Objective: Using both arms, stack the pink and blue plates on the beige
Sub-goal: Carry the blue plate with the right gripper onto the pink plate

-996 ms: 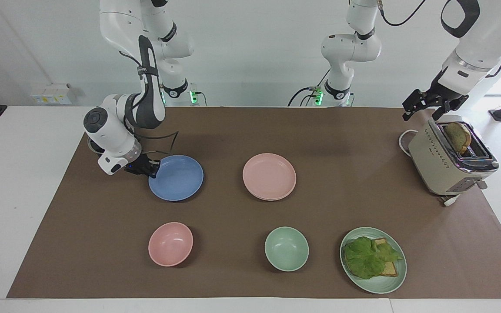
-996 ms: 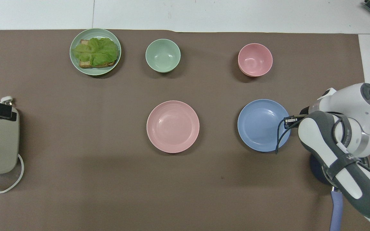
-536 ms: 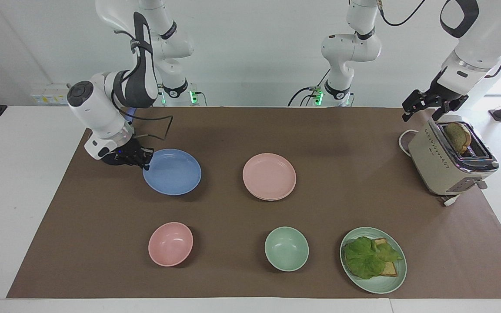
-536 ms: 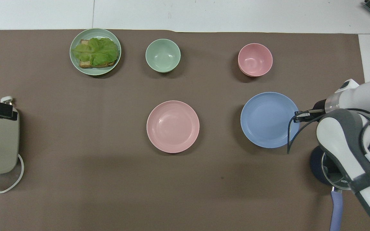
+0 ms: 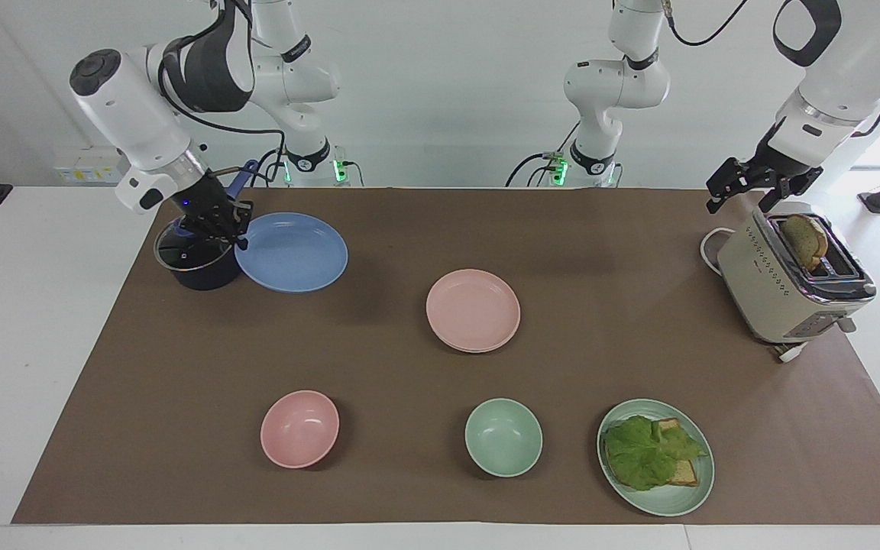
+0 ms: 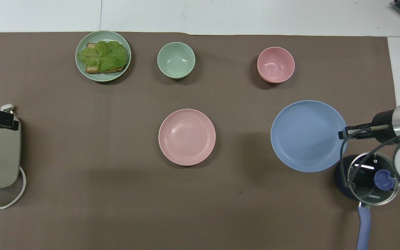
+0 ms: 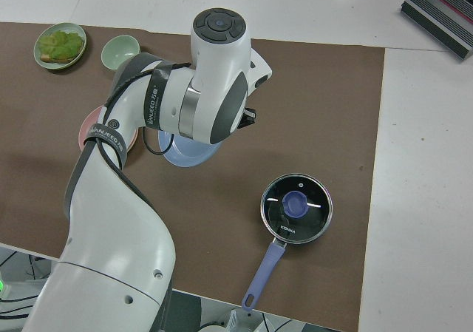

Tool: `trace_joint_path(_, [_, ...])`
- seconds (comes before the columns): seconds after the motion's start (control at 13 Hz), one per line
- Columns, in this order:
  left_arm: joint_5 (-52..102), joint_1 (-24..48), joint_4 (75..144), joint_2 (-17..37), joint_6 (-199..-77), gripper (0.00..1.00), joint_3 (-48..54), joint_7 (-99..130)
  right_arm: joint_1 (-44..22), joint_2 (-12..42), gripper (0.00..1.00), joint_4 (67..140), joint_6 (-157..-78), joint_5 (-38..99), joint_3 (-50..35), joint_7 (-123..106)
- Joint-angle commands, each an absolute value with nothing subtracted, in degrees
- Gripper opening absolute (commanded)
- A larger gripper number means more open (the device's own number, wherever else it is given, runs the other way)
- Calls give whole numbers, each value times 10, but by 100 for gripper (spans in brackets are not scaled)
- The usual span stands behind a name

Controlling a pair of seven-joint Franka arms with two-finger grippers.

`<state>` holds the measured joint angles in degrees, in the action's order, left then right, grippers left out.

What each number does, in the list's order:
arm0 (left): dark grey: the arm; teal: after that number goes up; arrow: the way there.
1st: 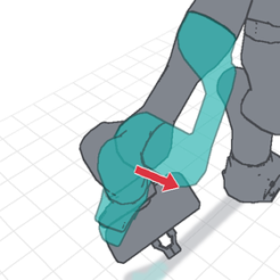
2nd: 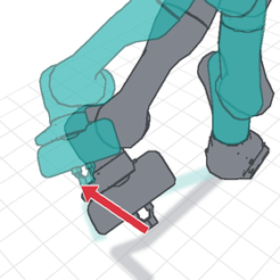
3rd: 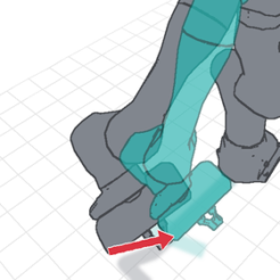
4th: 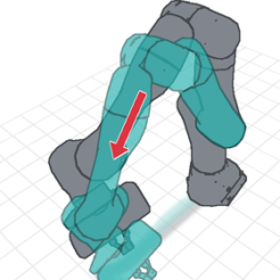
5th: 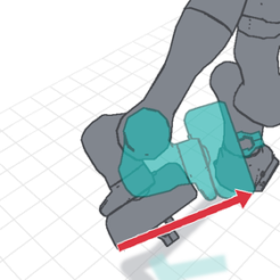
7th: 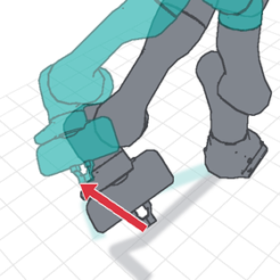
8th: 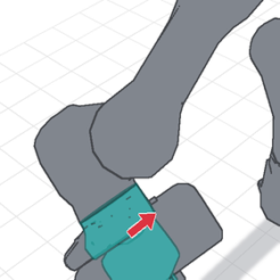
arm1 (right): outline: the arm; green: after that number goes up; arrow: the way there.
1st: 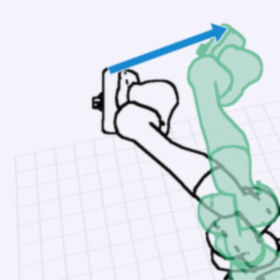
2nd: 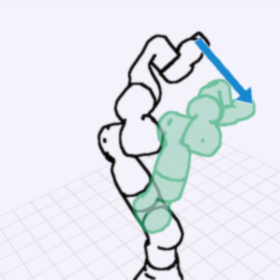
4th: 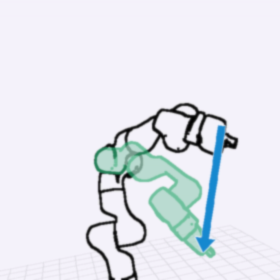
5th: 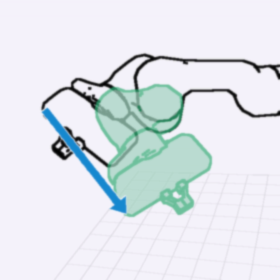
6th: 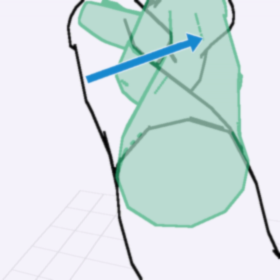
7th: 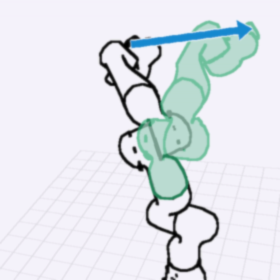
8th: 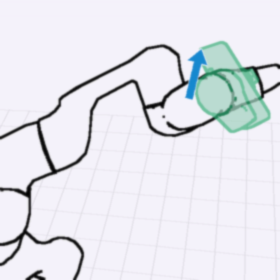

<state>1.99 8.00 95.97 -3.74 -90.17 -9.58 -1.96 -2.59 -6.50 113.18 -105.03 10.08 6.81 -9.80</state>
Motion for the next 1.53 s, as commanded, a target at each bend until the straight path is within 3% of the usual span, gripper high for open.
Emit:
trace_joint_path(0.0, [10,78,973,-49,-906,100,-94,-21,-39,-57,0,1122,-1038,112,52,-33])
trace_joint_path(0.46, [10,78,973,-49,-906,100,-94,-21,-118,-47,0,1124,-1069,141,44,54])
trace_joint_path(0.77, [10,78,972,-49,-906,100,-94,-21,-207,7,0,1120,-1154,142,43,155])
trace_joint_path(1.46, [10,78,973,-49,-906,100,-94,-21,-287,119,0,1092,-1278,188,39,194])
